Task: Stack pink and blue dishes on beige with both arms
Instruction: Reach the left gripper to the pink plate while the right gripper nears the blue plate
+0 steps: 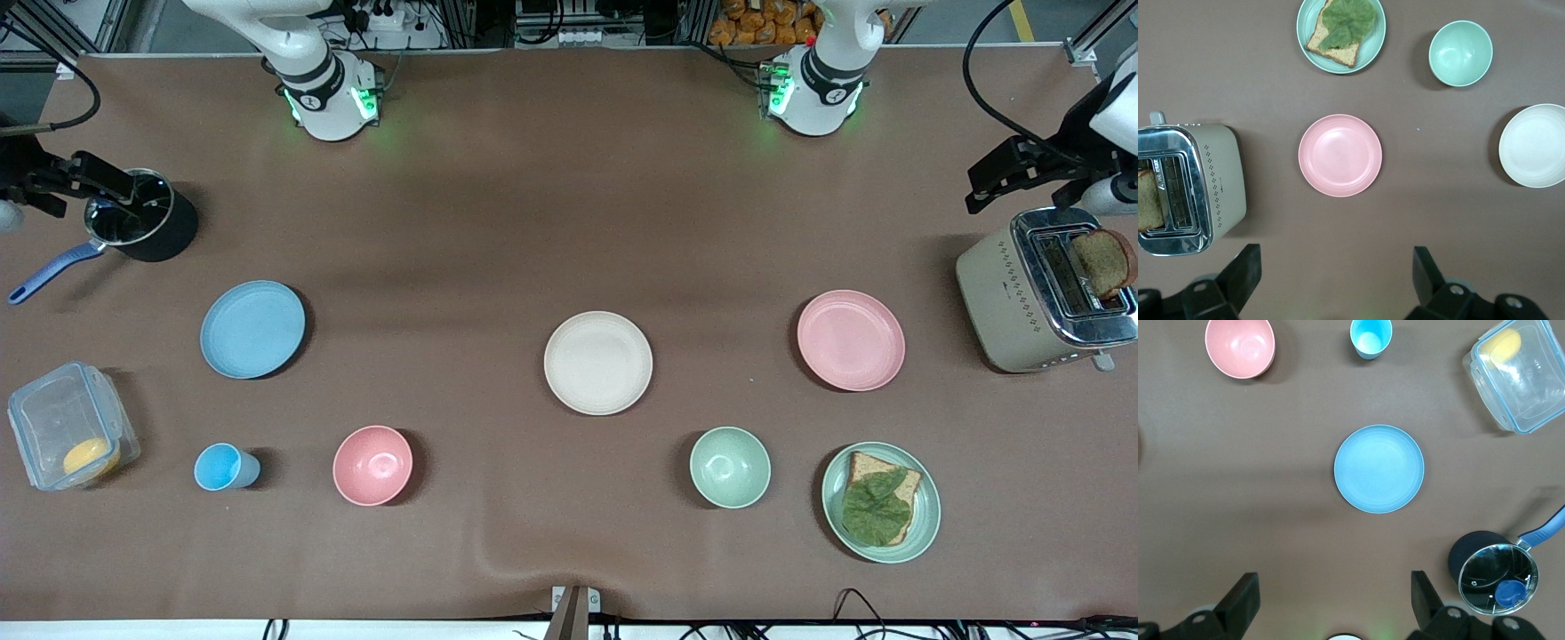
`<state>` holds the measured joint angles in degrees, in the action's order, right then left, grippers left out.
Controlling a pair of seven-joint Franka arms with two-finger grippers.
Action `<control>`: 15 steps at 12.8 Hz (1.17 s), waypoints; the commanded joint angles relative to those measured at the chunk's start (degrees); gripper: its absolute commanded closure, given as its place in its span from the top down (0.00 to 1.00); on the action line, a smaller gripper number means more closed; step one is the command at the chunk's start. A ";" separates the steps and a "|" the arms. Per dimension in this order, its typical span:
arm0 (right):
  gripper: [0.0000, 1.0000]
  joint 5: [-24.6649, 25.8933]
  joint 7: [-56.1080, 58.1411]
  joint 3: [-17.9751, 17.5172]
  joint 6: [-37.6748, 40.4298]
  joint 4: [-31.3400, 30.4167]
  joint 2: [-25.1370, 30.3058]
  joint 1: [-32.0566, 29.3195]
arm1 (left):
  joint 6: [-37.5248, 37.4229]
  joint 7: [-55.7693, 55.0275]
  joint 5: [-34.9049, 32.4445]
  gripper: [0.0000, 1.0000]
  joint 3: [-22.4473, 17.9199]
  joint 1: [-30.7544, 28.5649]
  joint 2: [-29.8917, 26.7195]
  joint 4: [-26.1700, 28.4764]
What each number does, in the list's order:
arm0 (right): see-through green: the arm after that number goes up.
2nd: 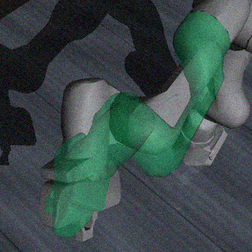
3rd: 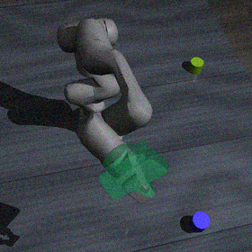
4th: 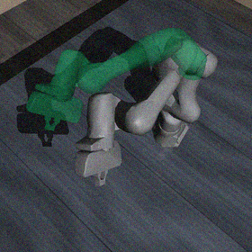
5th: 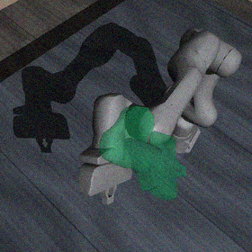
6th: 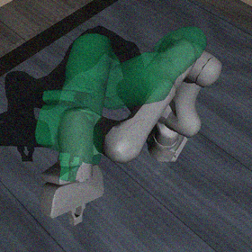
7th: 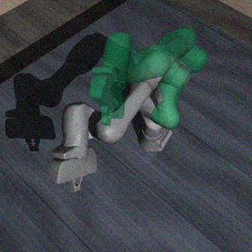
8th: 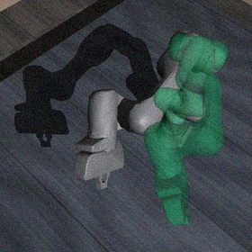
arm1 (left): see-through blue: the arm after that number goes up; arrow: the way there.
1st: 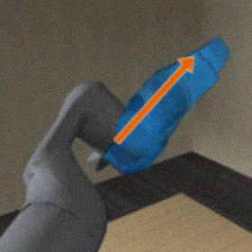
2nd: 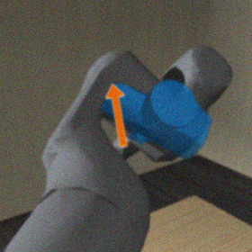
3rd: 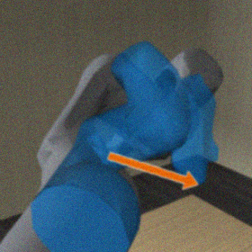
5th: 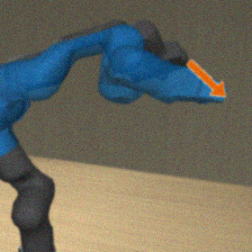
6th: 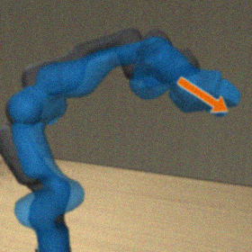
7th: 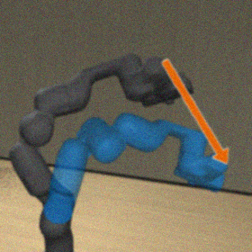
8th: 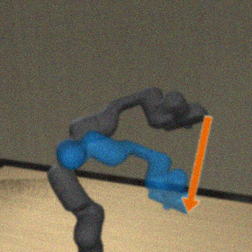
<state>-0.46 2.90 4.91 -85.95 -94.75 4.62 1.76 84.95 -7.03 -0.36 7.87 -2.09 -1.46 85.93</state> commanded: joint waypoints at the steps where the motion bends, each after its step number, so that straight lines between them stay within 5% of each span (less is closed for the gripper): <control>1: 1.00 0.64 -0.35 0.01 -0.19 -0.35 0.66 0.00 | -1.80 0.52 -0.51 1.00 -1.36 0.69 1.02 -1.73; 5: 1.00 0.64 -0.35 0.01 -0.19 -0.35 0.57 0.00 | -1.98 0.96 -5.17 1.00 -1.36 0.07 5.57 -1.30; 8: 1.00 0.64 -0.35 0.01 -0.27 -0.35 0.57 0.00 | 1.42 -0.35 -5.18 1.00 -1.27 -1.76 11.29 4.06; 11: 1.00 0.64 -0.35 0.01 -0.28 -0.35 0.48 0.09 | 19.66 -0.35 -5.18 1.00 -1.45 -3.79 11.75 18.43; 15: 1.00 0.64 -0.35 0.01 -0.36 -0.53 0.22 0.09 | 39.12 -0.18 -7.20 1.00 -1.54 -8.28 14.46 30.68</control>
<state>-0.46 2.90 4.92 -85.96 -94.81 4.59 1.75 117.70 -7.12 -6.09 5.93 -8.22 13.76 111.21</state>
